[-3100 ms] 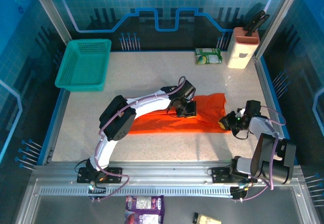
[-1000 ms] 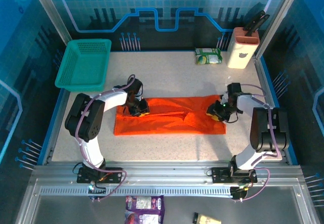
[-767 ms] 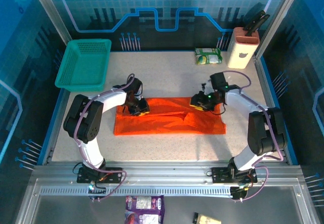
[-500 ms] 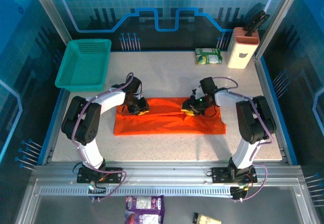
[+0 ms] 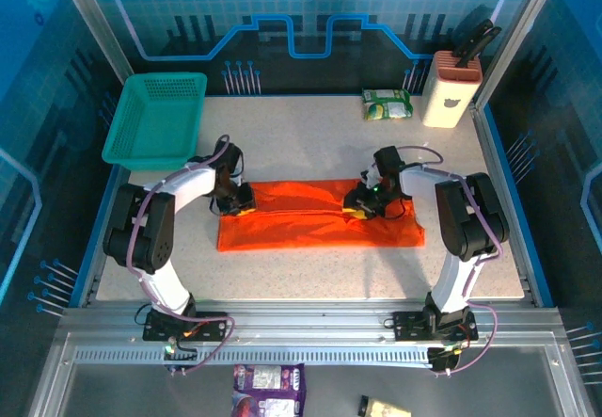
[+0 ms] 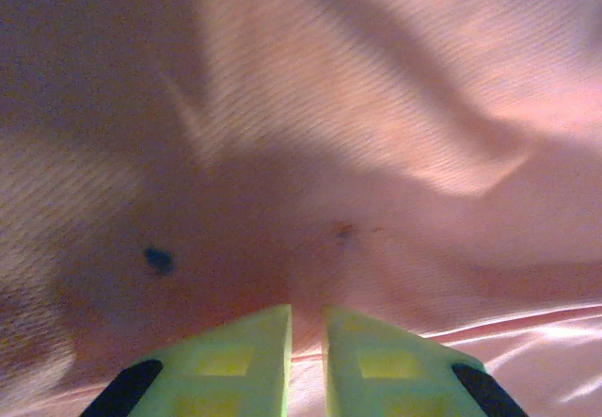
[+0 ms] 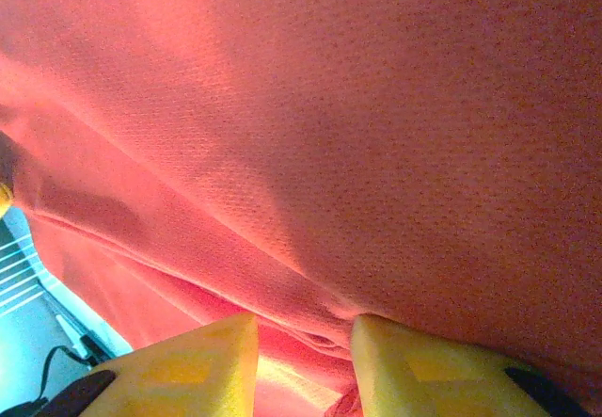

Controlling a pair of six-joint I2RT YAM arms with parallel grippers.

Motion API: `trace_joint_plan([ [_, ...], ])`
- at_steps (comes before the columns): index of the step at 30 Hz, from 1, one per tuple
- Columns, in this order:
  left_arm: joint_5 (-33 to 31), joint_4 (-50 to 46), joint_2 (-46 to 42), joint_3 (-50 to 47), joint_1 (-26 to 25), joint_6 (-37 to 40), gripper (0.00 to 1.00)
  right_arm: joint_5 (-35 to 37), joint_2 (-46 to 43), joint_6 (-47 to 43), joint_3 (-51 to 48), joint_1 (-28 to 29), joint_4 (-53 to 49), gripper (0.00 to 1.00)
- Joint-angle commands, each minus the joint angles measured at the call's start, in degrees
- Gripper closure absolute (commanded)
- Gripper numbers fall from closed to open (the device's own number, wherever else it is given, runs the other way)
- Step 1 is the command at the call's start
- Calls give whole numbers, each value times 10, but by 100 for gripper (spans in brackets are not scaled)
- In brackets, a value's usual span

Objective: Fold the inside-out t-shirt

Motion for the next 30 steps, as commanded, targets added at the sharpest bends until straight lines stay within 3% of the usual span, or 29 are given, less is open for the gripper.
trace_joint_plan([
  [1,-4,-8,1,-32,5,18,84,77,30,-32,18,-9,-48,65],
  [9,-16,19,-16,-77,21,7,84,84,31,-58,40,-16,-77,65],
  [15,-6,27,-25,-53,38,14,83,63,-35,-101,46,-41,-98,65],
  [25,4,23,17,-21,38,21,82,162,-42,-196,67,-159,-165,64],
  [30,1,25,26,-20,38,21,82,210,-12,-196,67,-171,-161,64],
])
